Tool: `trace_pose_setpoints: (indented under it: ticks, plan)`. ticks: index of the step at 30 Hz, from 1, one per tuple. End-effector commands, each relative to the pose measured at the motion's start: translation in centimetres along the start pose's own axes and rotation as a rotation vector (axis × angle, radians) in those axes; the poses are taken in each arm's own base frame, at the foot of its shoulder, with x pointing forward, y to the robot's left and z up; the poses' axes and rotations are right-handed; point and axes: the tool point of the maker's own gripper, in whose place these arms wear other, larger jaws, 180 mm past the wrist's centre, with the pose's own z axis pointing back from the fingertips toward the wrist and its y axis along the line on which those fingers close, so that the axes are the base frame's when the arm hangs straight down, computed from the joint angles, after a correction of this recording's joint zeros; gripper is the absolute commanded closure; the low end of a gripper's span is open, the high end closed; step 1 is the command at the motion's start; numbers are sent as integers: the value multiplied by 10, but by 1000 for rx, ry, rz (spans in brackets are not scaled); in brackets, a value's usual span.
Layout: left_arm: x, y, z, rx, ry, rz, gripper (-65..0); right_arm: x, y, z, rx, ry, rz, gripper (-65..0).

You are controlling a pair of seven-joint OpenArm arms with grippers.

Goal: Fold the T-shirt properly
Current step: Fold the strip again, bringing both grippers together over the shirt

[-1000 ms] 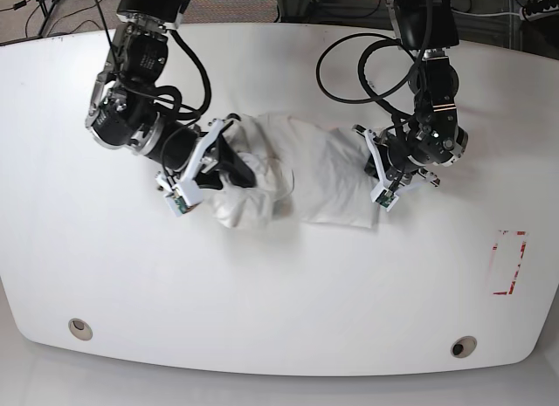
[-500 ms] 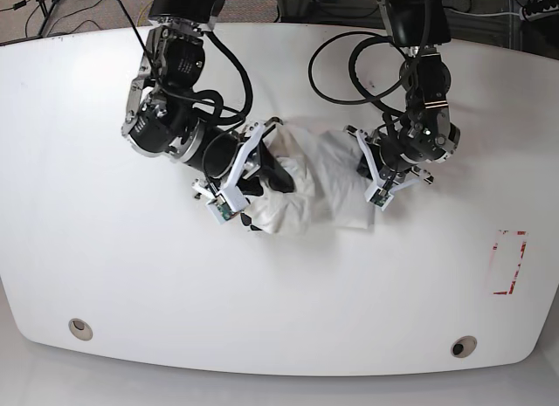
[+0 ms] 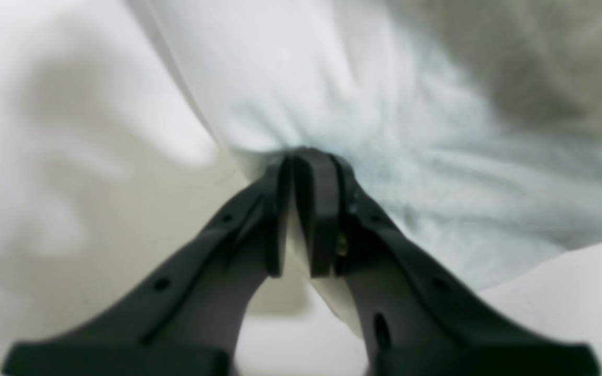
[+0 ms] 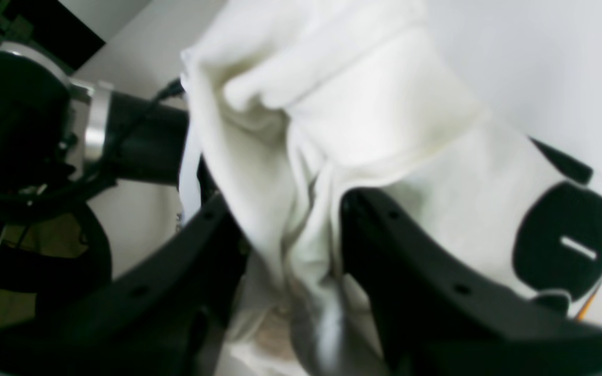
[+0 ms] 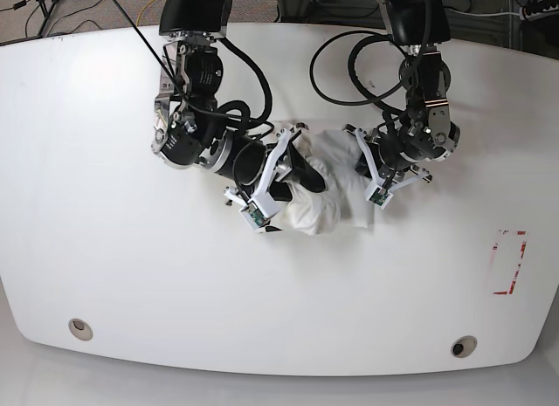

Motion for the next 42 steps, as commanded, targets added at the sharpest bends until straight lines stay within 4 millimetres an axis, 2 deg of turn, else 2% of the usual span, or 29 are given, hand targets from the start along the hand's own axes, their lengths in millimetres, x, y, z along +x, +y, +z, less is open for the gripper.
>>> trace_pose_setpoints:
  ticks: [1, 10, 19, 21, 23, 26, 28, 31, 34, 42]
  plan:
    - [-44, -7, -2, -5, 189, -25, -68, 23, 4, -3, 29, -76, 16, -152]
    - [-43, -8, -2, -7, 187, -24, -69, 38, 1, -19, 60, -110, -13, -152]
    - [-32, -13, -2, -44, 135, 7, -72, 48, -3, -22, 65, -183, -37, -155]
    - [-28, -17, -2, -67, 111, 24, -86, 49, -3, -22, 65, -188, -37, -179]
    - [-25, -18, -2, -81, 93, 36, -125, 49, -2, -22, 65, -189, -36, -230]
    - [-26, -15, 0, -82, 88, 39, -218, 49, -2, -22, 65, -189, -36, -371]
    - [-26, -15, 0, -82, 88, 39, -258, 49, -3, -22, 64, -188, -35, -458]
    - [-25, -15, 0, -82, 86, 40, -292, 49, -3, -22, 63, -188, -37, -555]
    - [-24, -16, 0, -86, 79, 42, -303, 48, -3, -21, 61, -188, -38, -598]
    - [2, -8, 17, -114, -61, 135, -304, 48, -4, -21, 59, -189, -37, -598]
